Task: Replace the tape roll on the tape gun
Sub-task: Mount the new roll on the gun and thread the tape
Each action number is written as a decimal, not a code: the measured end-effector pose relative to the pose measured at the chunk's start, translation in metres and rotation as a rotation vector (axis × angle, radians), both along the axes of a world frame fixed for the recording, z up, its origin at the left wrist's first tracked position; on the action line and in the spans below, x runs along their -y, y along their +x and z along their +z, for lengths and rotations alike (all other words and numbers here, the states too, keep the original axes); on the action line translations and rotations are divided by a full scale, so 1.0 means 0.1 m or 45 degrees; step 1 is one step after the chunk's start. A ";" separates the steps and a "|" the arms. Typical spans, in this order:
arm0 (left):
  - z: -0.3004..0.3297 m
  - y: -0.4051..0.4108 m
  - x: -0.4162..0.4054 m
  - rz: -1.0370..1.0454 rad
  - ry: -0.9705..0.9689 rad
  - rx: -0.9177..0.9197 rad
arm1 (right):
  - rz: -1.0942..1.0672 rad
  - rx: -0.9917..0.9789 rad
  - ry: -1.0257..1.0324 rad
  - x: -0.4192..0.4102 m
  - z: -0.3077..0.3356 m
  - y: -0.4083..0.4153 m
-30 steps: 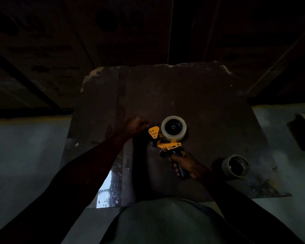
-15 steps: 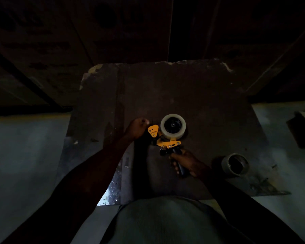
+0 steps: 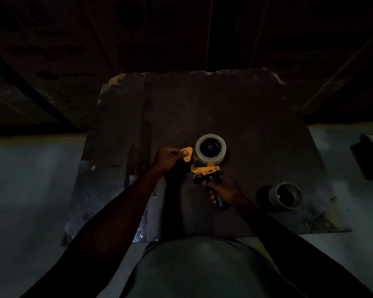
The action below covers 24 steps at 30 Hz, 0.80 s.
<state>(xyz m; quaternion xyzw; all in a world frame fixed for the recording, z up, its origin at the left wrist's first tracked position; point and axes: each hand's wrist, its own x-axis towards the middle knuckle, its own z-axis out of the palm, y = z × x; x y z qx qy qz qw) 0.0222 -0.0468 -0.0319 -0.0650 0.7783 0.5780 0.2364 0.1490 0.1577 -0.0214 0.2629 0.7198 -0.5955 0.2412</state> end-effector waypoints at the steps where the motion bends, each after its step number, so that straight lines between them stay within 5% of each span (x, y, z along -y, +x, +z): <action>1: 0.00 0.00 0.01 0.010 -0.001 -0.005 | 0.008 -0.057 0.163 -0.01 -0.04 0.00; 7: 0.06 0.05 -0.03 0.054 -0.031 -0.033 | 0.196 -0.516 1.186 -0.02 -0.04 0.00; 11: 0.07 0.06 -0.03 0.060 -0.008 -0.033 | 0.483 -0.904 1.125 0.04 0.21 -0.14; 16: 0.08 0.10 -0.05 0.119 -0.003 -0.029 | 0.921 -0.833 1.188 0.15 0.22 -0.31; 24: 0.08 0.14 -0.06 0.107 0.025 -0.004 | 0.937 -0.721 1.193 0.17 0.27 -0.41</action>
